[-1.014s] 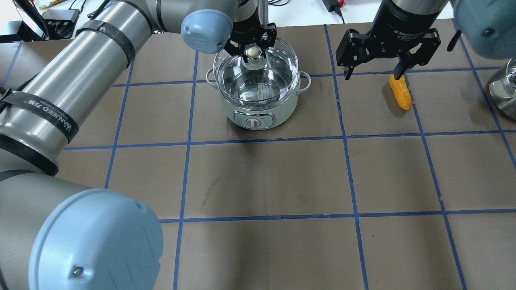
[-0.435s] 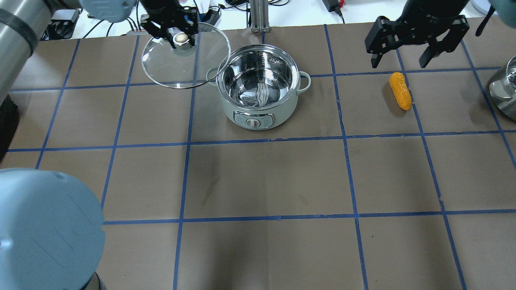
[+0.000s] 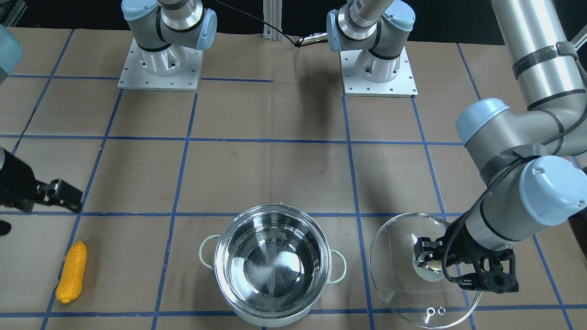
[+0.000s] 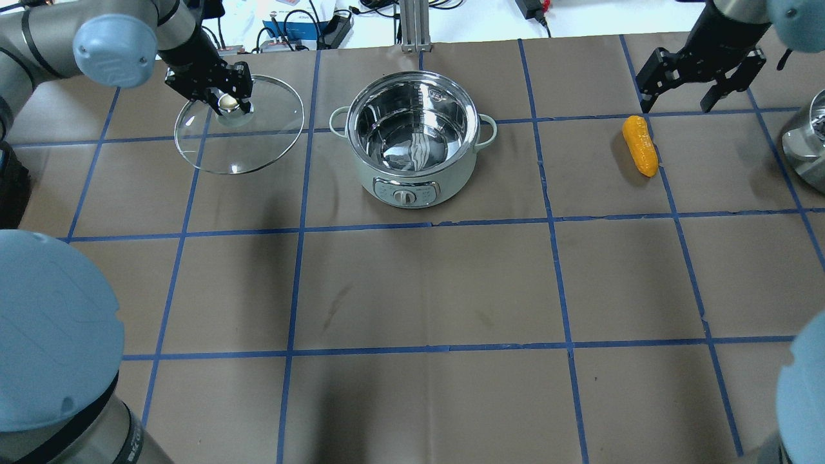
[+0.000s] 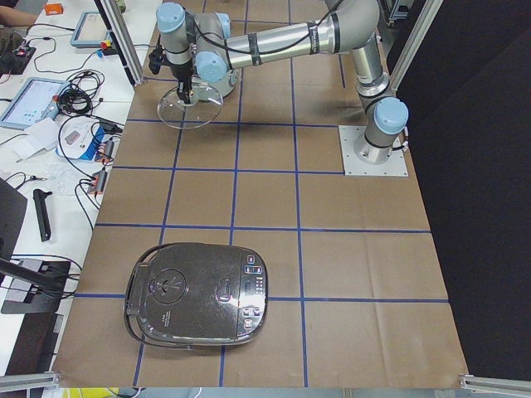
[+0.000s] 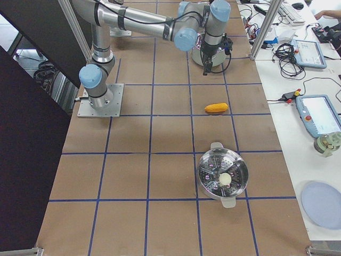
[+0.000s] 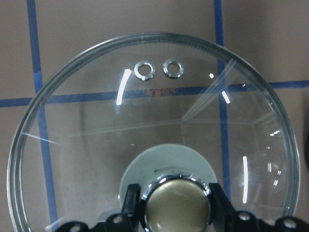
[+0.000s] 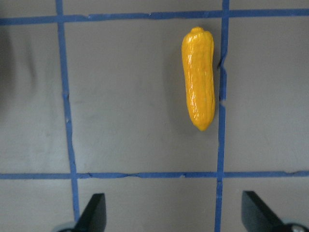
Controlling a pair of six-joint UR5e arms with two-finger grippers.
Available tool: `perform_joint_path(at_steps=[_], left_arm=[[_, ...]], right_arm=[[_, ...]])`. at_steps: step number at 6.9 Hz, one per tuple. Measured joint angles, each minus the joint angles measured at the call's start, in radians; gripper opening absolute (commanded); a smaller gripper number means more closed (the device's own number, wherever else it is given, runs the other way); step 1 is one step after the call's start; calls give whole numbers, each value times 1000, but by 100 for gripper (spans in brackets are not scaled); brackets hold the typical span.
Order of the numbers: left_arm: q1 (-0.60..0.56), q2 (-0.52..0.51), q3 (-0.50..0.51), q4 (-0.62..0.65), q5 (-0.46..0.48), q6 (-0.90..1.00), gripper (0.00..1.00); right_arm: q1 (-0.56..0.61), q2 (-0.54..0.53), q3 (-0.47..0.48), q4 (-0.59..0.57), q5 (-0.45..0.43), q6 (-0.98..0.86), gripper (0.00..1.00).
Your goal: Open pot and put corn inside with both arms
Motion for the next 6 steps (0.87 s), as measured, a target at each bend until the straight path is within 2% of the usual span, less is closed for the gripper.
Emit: perform_joint_path(at_steps=[2, 3, 4, 5, 6], left_arm=[[16, -22, -102, 148, 4, 36, 18], [21, -38, -116, 169, 3, 43, 35], [26, -48, -124, 178, 1, 47, 99], [29, -51, -133, 182, -1, 45, 100], [31, -52, -141, 183, -2, 42, 100]], right_arm=[[-18, 145, 16, -210, 0, -44, 99], [-22, 200, 39, -313, 2, -56, 99], [-23, 246, 66, -412, 6, -66, 98], [-24, 277, 85, -473, 8, -71, 77], [-24, 292, 96, -501, 9, -73, 40]])
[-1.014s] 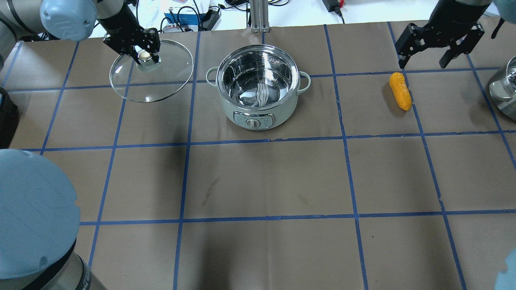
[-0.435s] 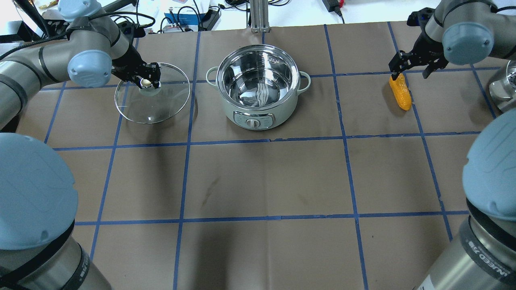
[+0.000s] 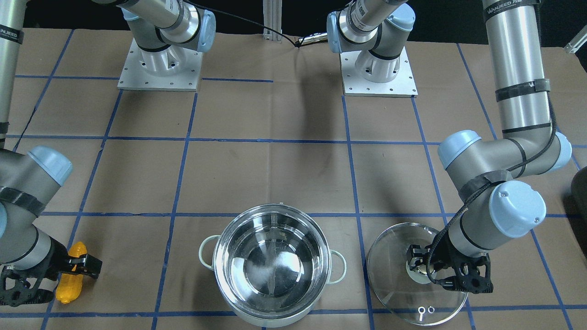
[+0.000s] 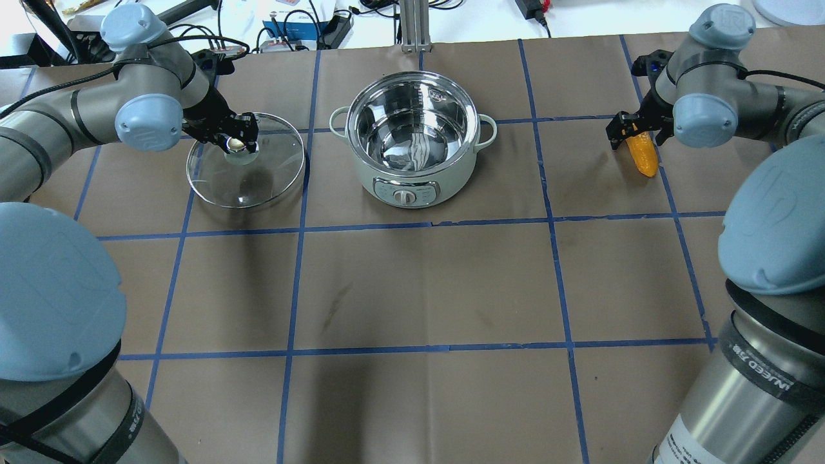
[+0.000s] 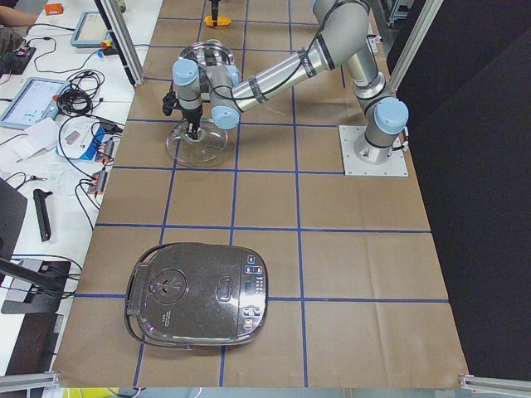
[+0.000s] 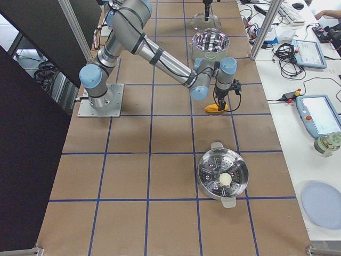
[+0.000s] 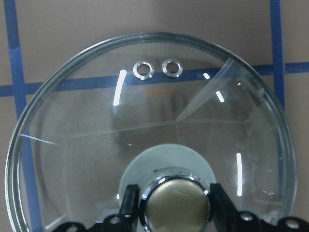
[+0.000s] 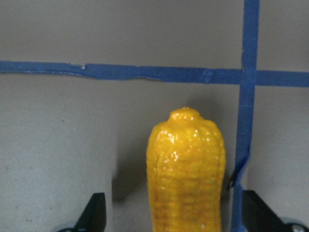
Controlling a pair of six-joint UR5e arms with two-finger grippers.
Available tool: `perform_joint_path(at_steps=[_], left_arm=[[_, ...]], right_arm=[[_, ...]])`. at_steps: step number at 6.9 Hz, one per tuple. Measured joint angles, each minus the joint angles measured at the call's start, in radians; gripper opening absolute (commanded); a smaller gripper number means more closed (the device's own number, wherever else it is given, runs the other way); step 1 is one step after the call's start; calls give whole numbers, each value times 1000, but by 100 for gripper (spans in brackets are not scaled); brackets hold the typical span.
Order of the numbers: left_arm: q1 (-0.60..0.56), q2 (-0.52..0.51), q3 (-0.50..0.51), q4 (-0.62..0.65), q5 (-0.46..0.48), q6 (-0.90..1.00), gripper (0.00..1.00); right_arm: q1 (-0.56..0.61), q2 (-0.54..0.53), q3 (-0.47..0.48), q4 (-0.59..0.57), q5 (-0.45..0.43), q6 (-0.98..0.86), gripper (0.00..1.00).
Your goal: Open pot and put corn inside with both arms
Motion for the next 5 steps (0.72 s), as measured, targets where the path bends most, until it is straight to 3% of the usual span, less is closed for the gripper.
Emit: perform_joint_path(at_steps=[1, 3, 5], left_arm=[[0, 2, -3, -3, 1, 2, 100], [-4, 53, 10, -73, 8, -1, 100], [-35, 197, 24, -258, 12, -6, 100]], right_arm=[[0, 3, 4, -6, 1, 1, 13], [0, -6, 2, 7, -3, 10, 8], [4, -41, -27, 73, -5, 37, 9]])
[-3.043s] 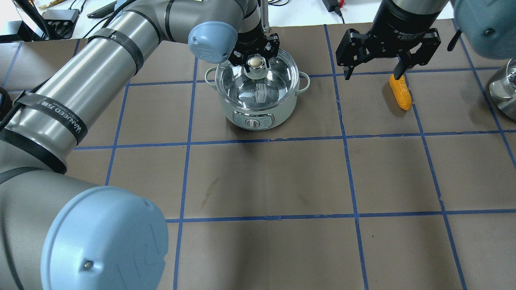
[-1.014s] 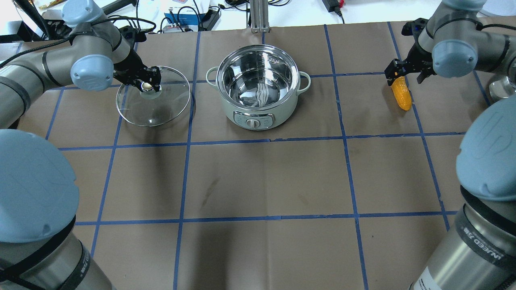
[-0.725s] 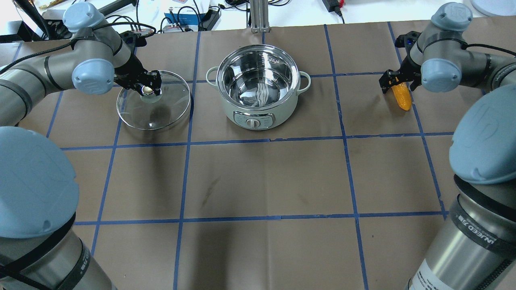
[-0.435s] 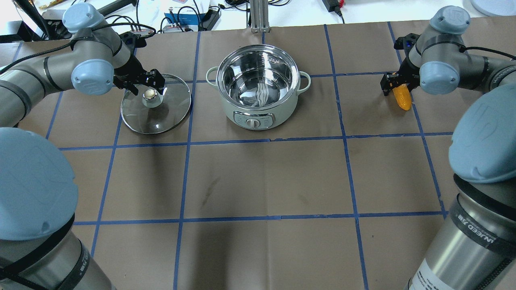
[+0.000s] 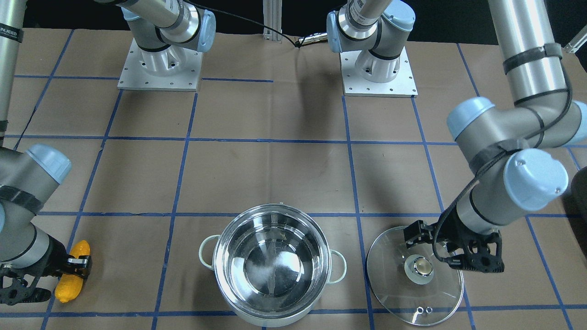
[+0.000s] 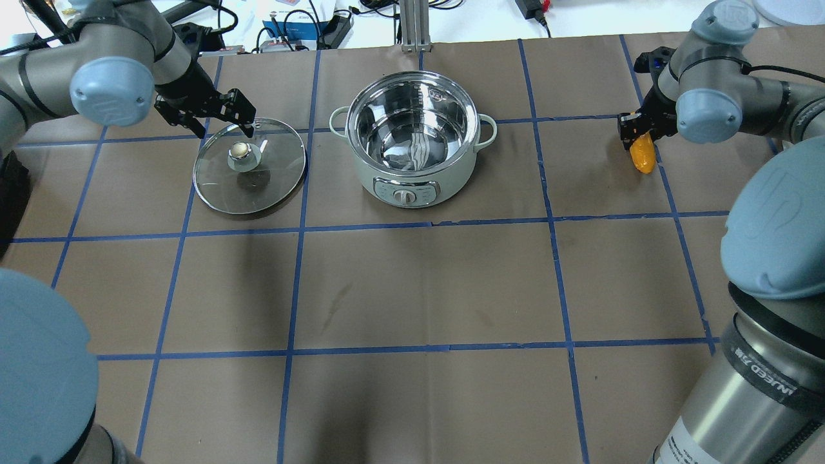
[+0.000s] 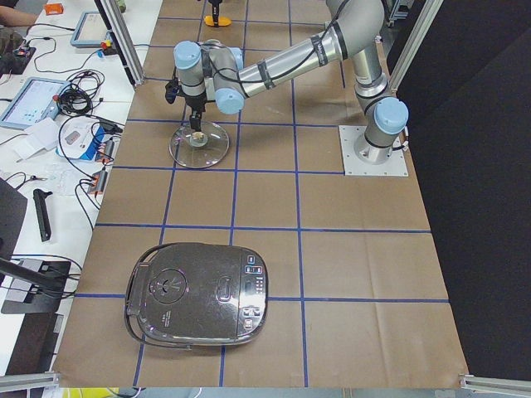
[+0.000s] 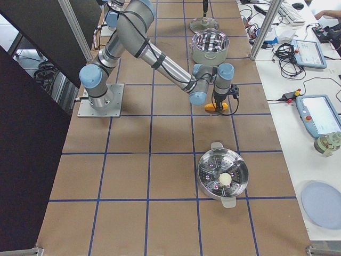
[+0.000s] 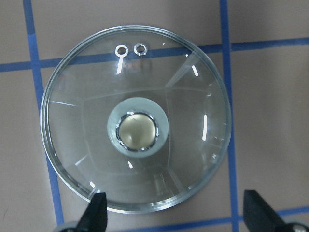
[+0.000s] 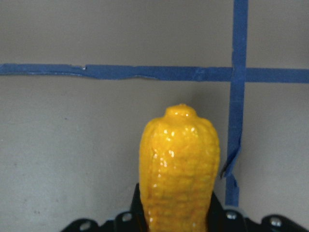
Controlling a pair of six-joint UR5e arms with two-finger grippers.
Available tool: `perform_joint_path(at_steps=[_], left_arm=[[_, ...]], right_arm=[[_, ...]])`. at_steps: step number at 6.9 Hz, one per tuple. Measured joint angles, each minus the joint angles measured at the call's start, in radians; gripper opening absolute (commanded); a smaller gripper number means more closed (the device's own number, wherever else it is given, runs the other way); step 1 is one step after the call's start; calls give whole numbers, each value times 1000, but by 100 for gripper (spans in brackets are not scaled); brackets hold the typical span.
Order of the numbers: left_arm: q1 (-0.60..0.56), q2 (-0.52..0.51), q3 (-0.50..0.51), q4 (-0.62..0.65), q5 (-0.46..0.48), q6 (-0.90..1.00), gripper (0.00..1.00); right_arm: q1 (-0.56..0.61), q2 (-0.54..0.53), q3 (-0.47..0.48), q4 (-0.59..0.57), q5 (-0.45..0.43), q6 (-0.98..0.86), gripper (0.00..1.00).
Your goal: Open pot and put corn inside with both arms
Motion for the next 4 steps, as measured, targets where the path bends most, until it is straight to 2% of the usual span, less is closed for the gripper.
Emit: perform_joint_path(at_steps=[2, 4], left_arm=[[-60, 186, 6, -211, 1, -8, 100], [-121, 274, 5, -309, 1, -13, 100]], right_arm=[[74, -94, -88, 172, 7, 115, 9], [246, -119, -237, 326, 10, 320, 9]])
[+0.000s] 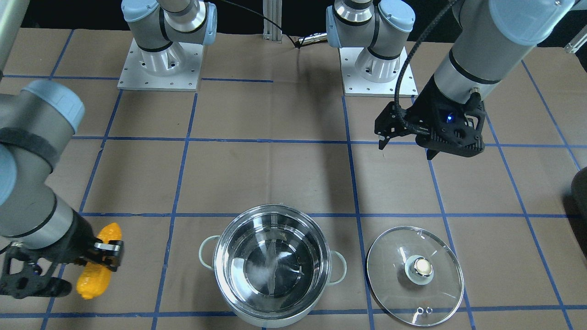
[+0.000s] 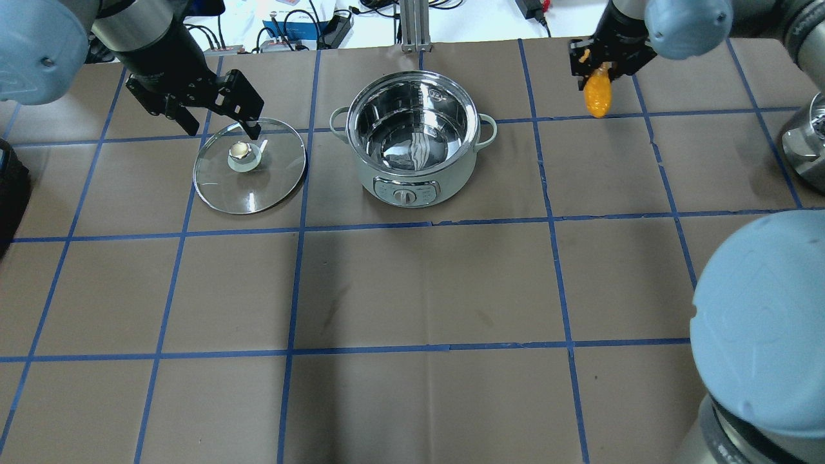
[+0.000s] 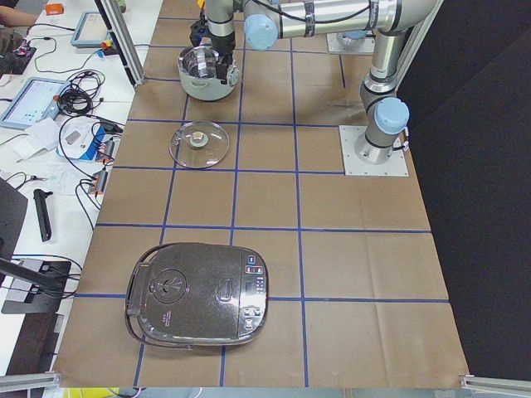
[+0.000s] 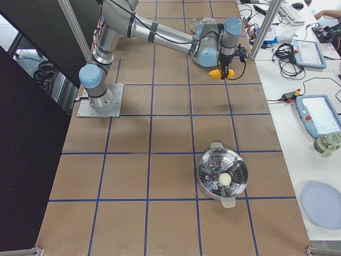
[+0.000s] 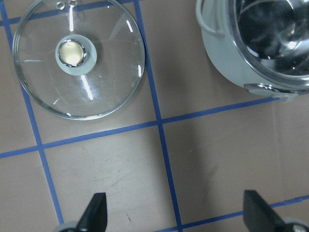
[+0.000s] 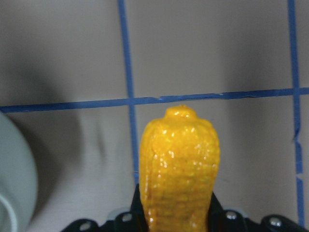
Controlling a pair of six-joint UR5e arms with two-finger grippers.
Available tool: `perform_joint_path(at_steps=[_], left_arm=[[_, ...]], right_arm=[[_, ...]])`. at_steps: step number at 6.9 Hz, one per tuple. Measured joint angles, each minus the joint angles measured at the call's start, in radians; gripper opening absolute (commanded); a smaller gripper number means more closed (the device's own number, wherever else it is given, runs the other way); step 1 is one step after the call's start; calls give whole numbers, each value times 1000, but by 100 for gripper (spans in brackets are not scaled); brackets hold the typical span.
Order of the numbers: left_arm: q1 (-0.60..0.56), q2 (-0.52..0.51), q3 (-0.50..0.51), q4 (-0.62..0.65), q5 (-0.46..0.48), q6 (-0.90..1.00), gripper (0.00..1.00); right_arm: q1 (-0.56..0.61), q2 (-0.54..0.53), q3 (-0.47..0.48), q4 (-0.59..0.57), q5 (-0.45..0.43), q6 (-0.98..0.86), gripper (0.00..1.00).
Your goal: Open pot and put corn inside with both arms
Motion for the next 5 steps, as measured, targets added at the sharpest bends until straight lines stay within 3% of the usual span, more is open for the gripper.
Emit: perform_joint_path(at_steps=[3, 5], left_arm=[[-21, 36, -22, -17, 14, -1, 100], [-22, 44, -24, -17, 78, -31, 100]], right_arm=[[286, 109, -120, -44, -6, 323, 9], [358, 202, -147, -100, -12, 360, 15]])
